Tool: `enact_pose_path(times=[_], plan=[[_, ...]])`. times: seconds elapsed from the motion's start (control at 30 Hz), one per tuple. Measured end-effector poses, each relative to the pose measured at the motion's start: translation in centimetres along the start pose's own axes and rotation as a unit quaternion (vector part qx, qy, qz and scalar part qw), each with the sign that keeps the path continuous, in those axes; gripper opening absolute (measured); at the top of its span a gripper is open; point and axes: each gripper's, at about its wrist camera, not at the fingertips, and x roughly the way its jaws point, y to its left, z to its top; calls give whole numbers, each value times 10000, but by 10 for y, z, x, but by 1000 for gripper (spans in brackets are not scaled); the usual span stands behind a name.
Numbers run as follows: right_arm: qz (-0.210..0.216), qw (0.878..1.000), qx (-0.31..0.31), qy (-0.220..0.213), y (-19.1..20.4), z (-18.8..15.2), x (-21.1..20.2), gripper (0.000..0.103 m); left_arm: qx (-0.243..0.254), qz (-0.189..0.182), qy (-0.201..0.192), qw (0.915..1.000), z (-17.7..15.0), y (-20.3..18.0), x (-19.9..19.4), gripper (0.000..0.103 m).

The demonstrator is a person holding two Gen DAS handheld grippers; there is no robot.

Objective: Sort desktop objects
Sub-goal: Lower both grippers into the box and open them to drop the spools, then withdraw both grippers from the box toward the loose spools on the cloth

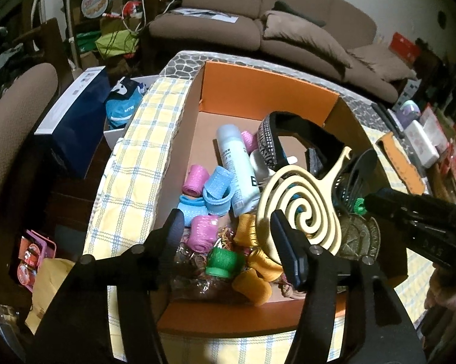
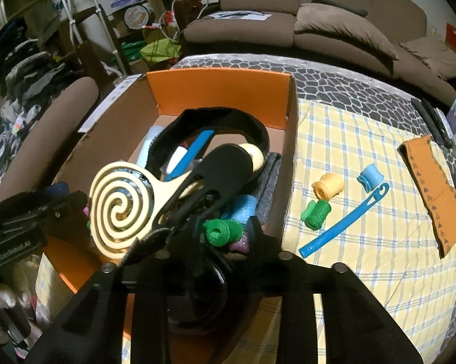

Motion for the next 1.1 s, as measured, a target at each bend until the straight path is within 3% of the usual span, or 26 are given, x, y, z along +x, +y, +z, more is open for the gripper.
enact_pose_path(times=[0.03, 0.33, 0.43, 0.5, 0.63, 0.77, 0.9, 1.1], plan=[[-19, 10000, -10, -32, 1, 1, -2, 52, 10, 9, -21, 10000, 0, -1, -2, 59], [-98, 9997, -28, -244, -1, 3, -18, 61, -2, 23, -195, 9998, 6, -4, -17, 68], [-106, 9996, -30, -262, -1, 2, -21, 62, -2, 33, -249, 9997, 6, -6, -21, 76], [-115, 9995, -33, -276, -2, 1, -23, 65, -6, 22, -272, 9996, 7, -7, -22, 87], [-143, 9993, -12, -350, -4, -1, -28, 77, -7, -9, -314, 9995, 6, -10, -26, 102], [-208, 9988, 48, -436, -11, -1, -34, 85, -18, -26, -342, 9994, 6, -14, -27, 103], [-309, 9981, 123, -509, -20, -2, -39, 103, -8, -79, -360, 9993, 6, -21, -28, 103], [-358, 9977, 231, -533, -36, -4, -45, 102, 107, -105, -380, 9992, 8, -41, -27, 103]])
